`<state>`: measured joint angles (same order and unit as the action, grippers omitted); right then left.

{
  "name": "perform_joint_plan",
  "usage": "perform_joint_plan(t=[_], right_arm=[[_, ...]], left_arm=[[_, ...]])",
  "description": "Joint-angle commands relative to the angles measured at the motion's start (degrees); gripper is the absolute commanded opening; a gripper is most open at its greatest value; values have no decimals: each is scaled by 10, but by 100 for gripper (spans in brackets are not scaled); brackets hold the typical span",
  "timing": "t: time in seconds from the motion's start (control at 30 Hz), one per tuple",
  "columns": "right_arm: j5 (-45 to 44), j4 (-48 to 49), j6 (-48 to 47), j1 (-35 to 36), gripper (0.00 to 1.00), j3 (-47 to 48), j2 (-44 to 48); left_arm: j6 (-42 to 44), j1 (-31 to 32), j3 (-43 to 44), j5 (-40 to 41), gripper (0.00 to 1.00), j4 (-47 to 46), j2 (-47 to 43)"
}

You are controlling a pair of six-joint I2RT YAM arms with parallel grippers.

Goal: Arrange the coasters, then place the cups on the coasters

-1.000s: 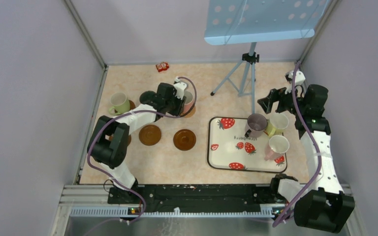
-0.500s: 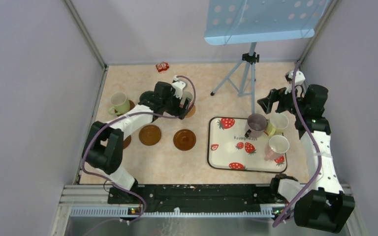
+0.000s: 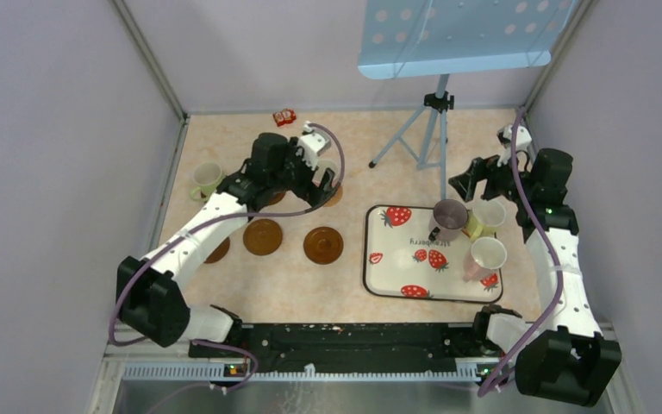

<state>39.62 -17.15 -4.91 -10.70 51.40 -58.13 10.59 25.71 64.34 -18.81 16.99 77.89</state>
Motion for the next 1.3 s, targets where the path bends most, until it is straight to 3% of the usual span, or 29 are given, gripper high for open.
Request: perform_joint_plan(t=[0.0, 0.3, 0.43, 0.53, 0.83, 0.97, 1.03, 1.27], right_arm=[[6, -11, -2, -8, 88, 27, 1], [-89, -38, -7, -20, 88, 64, -19], [-115, -43, 12, -53, 88, 82, -27], [-81, -60, 42, -100, 88, 110, -50], [-61, -54, 58, -121, 88, 98, -60], [-54, -49, 58, -121, 88, 92, -59], [-50, -49, 55, -121, 88, 90, -59], [-49, -48, 54, -121, 88, 84, -51]], left_arm=[[16, 74, 31, -33, 99, 43, 30], [-25, 259, 90, 62, 99, -5, 147], [-39, 316, 157, 93, 99, -10, 226], [-42, 347, 201, 122, 99, -19, 280], [-84, 363, 361, 124, 98, 30, 435], [-86, 363, 396, 120, 90, 38, 469], [-82, 363, 414, 123, 82, 43, 484], [-71, 357, 458, 146, 69, 65, 526]])
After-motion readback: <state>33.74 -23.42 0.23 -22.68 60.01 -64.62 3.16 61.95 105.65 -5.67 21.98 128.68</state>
